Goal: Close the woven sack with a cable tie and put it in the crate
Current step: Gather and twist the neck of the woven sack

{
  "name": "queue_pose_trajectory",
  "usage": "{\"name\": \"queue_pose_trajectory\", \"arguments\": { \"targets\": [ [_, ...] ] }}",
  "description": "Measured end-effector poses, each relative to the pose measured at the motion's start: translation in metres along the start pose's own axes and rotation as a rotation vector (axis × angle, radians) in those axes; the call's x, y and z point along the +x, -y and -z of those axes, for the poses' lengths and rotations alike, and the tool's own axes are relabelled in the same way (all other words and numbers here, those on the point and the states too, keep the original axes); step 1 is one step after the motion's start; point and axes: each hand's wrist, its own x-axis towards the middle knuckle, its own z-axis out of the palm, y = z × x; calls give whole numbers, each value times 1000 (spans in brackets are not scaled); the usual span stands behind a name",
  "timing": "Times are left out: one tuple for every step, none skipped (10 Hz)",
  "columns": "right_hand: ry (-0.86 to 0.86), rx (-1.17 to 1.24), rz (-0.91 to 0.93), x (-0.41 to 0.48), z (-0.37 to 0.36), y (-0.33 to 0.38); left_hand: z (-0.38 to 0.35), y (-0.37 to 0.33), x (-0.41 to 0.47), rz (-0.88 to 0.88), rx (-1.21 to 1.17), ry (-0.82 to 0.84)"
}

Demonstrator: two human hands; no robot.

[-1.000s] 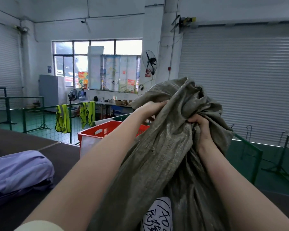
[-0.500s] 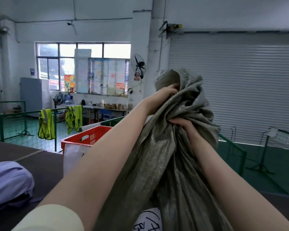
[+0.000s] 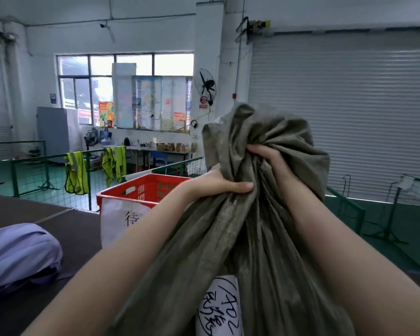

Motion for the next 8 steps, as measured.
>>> {"name": "queue_pose_trajectory", "arguments": {
  "targets": [
    [95,-417,9,5,-8,22,-20,3,11,-77,-114,-197],
    [179,-701,29,10,-14,36,-33,10,14,-104,-321,-359],
    [125,-768,-81,15,-9,33,-41,14,14,-30,-536,-375],
    [141,-649,-221,19,2,29,-37,19,12,63,-820,-166],
    [188,-622,-120,21,2,26,-35,22,19,43,-861,-100],
    [268,-628,-83,21,1,21,-34,18,29,44,-737,-221],
    [246,-735,-125,20,21,1,-20,34,31,66,-540,-366],
    [257,-739,-555,10,53,-29,-7,56,19,161,-502,-383]
  ]
}}
